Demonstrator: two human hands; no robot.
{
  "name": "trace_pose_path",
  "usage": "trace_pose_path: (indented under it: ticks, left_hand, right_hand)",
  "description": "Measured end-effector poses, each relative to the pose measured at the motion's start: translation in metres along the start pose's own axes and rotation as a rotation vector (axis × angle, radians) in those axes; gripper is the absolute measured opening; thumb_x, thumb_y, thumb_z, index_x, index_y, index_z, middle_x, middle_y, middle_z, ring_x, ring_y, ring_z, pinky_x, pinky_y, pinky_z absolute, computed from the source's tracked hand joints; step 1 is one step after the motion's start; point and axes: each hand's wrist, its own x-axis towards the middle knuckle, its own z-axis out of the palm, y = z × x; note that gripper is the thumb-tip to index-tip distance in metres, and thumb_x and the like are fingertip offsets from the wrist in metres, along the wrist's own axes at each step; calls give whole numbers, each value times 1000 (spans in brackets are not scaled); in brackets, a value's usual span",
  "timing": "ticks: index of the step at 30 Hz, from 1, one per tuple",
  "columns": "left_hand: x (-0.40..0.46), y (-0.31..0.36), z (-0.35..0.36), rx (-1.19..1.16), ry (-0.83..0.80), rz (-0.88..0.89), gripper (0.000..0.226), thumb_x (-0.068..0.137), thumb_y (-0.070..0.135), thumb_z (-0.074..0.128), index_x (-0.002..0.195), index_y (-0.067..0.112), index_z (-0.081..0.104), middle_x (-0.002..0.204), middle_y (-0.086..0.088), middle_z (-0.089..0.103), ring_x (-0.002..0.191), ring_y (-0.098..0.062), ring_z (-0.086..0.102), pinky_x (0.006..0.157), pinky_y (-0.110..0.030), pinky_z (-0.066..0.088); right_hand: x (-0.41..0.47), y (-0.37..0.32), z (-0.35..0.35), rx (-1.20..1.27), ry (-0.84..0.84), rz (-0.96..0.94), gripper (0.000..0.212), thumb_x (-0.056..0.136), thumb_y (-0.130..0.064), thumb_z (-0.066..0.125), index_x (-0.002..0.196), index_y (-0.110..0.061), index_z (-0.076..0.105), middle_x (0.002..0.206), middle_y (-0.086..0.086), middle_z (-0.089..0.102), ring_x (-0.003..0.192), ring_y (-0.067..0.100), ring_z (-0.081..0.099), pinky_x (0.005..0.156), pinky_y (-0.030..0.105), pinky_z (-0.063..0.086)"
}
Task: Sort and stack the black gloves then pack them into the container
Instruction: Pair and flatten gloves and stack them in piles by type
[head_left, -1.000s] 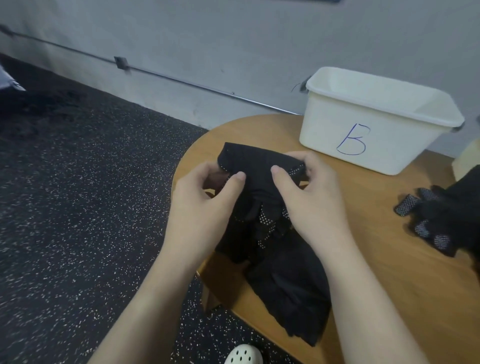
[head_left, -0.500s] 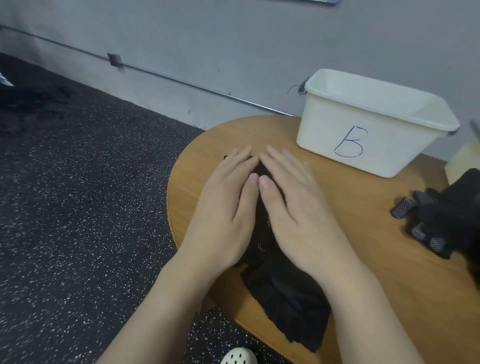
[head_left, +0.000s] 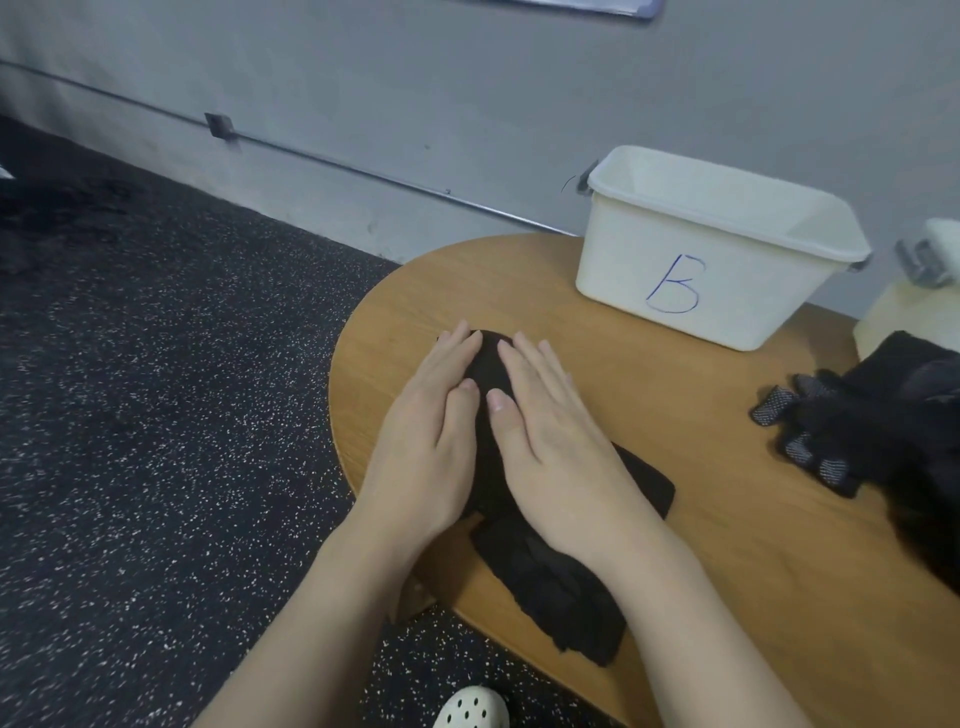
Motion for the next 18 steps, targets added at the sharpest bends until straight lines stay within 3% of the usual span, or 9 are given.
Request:
trace_pose_path:
  ticks: [4, 8, 10, 15, 18]
  left_hand:
    - [-2, 5, 2, 55, 31, 5, 57, 99, 27, 29, 151, 16, 50, 160, 9, 40, 148, 5, 30, 122, -17, 21]
    - [-3, 22, 4, 239, 70, 5, 55, 100, 23, 29, 147, 13, 55, 157, -1, 48, 147, -12, 39, 123, -33, 29]
    - [-7, 29, 4, 307, 78, 31, 49, 104, 19, 32, 147, 11, 55, 156, -5, 49, 147, -18, 41, 122, -36, 29]
    - [-44, 56, 23, 529, 159, 278, 46, 108, 23, 33, 149, 10, 51, 160, -8, 43, 153, -24, 31, 129, -47, 10]
    - [-69, 85, 59, 493, -30, 449, 49, 108, 26, 30, 150, 13, 50, 161, -4, 40, 155, -20, 27, 129, -45, 7]
  right_hand:
    - [-3, -2, -3, 30, -11, 21, 58, 112, -46, 20, 165, -27, 9, 172, -17, -3, 153, -5, -14, 128, 29, -5]
    - [-5, -4, -14, 96, -26, 54, 57, 112, -46, 24, 164, -25, 18, 172, -11, 7, 156, 2, -2, 130, 37, 3]
    - [-14, -1, -21, 104, -3, 28, 56, 112, -45, 25, 163, -24, 22, 172, -9, 13, 157, 4, 3, 130, 34, 3]
    - [-66, 26, -45, 92, 150, 53, 54, 111, -45, 28, 161, -23, 31, 170, -11, 21, 156, 3, 8, 122, 20, 3]
    - [-104, 56, -63, 94, 269, 115, 54, 111, -44, 34, 154, -15, 46, 165, -5, 34, 154, 6, 18, 127, 28, 13]
